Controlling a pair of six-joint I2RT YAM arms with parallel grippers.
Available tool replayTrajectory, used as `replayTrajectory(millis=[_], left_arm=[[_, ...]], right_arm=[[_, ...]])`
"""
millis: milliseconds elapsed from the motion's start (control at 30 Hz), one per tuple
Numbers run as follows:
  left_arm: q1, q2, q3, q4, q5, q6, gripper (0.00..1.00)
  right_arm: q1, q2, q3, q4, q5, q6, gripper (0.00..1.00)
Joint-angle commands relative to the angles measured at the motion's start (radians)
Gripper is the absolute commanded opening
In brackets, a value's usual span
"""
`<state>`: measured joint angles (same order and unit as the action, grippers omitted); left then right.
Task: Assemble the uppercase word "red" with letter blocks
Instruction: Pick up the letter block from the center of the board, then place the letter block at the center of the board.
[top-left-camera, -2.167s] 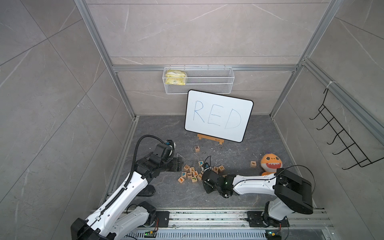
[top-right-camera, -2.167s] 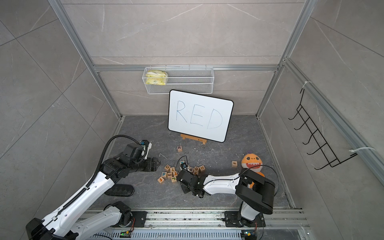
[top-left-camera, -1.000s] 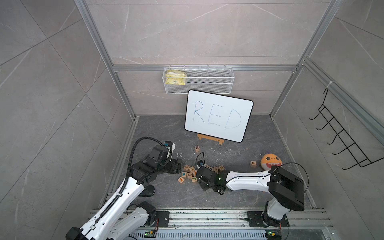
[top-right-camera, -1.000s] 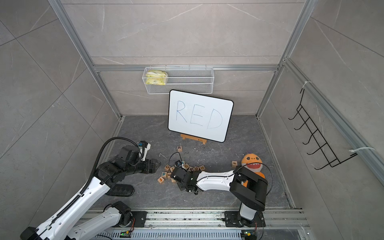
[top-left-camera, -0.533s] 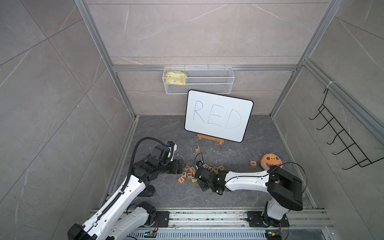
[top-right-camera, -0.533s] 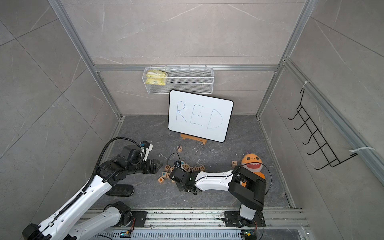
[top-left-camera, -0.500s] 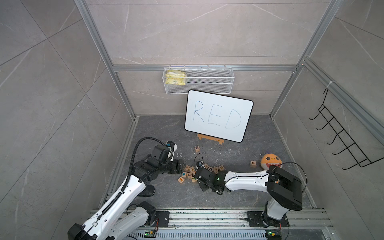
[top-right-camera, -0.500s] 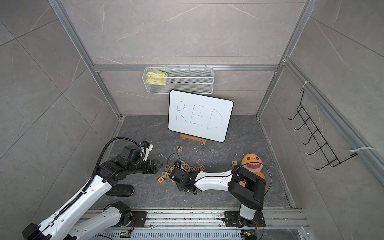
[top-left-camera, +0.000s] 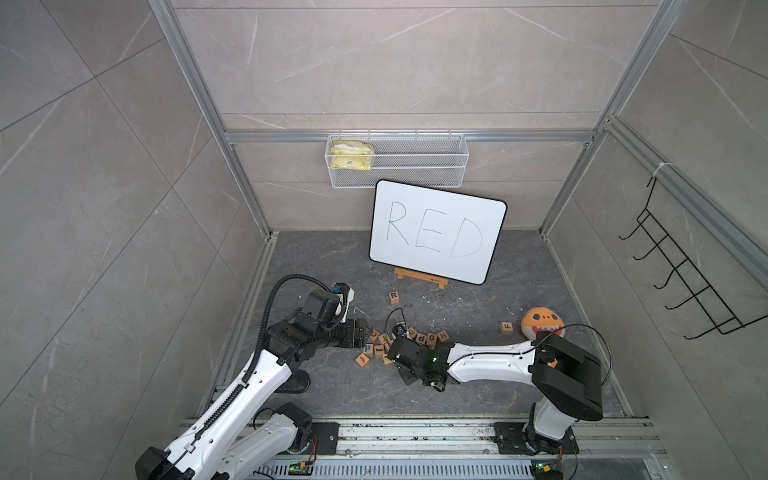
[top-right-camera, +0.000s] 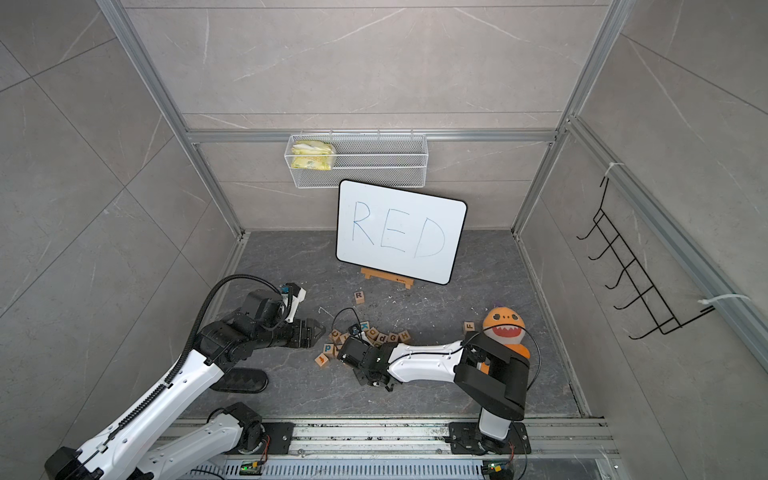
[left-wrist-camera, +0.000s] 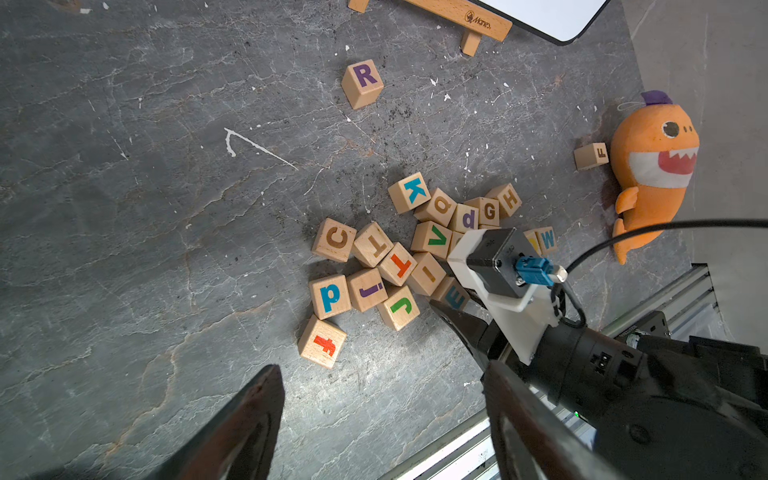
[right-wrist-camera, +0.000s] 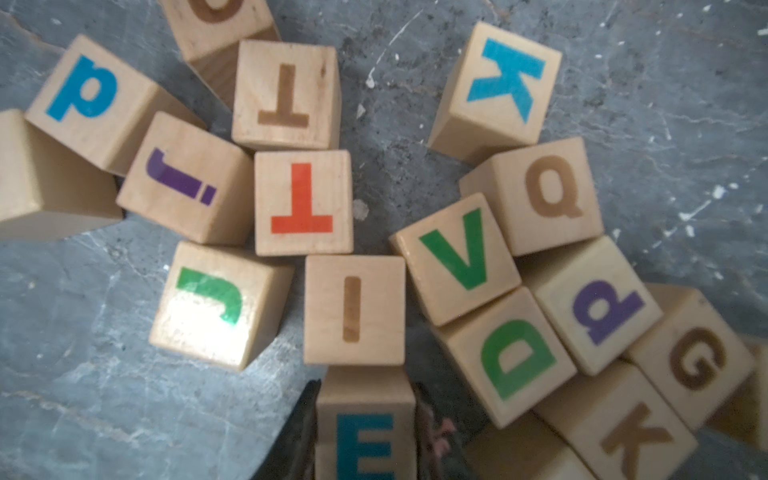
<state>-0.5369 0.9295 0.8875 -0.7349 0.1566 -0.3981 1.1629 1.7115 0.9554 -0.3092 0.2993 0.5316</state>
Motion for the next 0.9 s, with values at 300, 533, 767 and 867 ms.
replayTrajectory(millis=[300, 533, 767, 867], left_arm=[[-0.003, -0.008, 0.019, -0.018, -0.026, -0.006, 0.79], [-0.004, -0.007, 0.018, -0.017, -0.03, -0.008, 0.79], [-0.003, -0.003, 0.018, -0.018, -0.033, -0.008, 0.79], [-0.004, -0.002, 0.018, -0.018, -0.035, -0.008, 0.79]], right_arm=[[-0.085, -0.224, 0.095, -0.11, 0.136, -0.051, 0.18], [-0.238, 0.021, 0.29, -0.053, 0.074, -0.125, 0.18], [-0.311, 0.231, 0.446, -0.03, 0.066, -0.131, 0.18], [-0.339, 0.29, 0.488, -0.026, 0.057, -0.131, 0.18]])
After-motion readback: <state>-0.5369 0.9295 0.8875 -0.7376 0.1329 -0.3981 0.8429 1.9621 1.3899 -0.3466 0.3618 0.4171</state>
